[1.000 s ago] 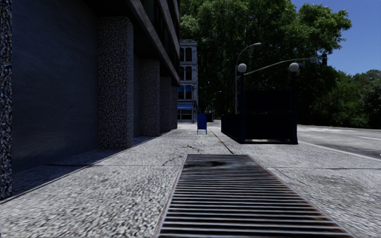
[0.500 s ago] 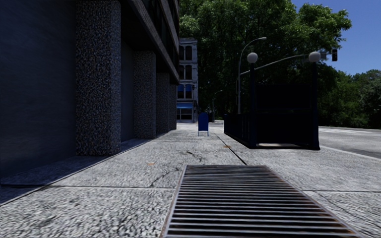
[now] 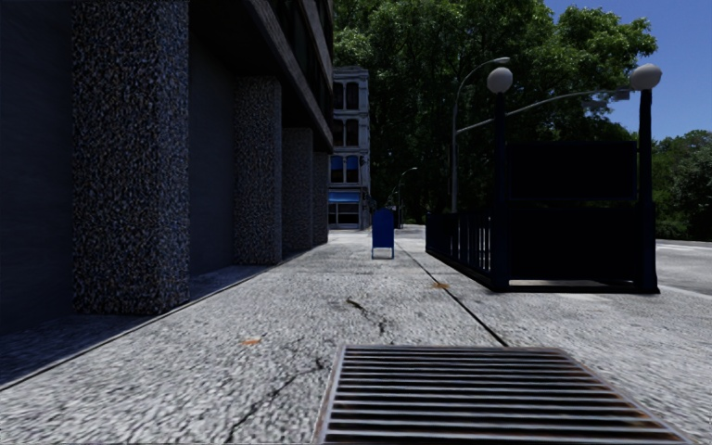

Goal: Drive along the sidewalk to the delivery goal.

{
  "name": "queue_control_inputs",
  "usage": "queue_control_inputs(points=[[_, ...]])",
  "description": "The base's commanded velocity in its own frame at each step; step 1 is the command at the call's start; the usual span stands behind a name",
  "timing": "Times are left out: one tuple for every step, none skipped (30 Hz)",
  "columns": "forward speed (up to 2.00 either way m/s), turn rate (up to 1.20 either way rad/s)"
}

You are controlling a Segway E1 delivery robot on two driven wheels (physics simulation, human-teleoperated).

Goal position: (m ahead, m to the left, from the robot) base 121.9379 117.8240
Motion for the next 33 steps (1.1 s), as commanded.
queue_control_inputs(points=[[2.0,0.0],[2.0,0.0],[2.0,0.0],[2.0,0.02],[2.0,0.06],[2.0,0.06],[2.0,0.13],[2.0,0.18],[2.0,0.2],[2.0,0.2],[2.0,0.2],[2.0,0.2],[2.0,0.2],[2.0,0.2],[2.0,0.2],[2.0,0.2],[2.0,0.2],[2.0,0.2],[2.0,0.2],[2.0,0.2],[2.0,0.2],[2.0,0.2],[2.0,0.2],[2.0,0.2],[2.0,0.2],[2.0,0.0],[2.0,0.0],[2.0,0.0],[2.0,0.0],[2.0,0.0],[2.0,0.0],[2.0,0.0],[2.0,0.0]])
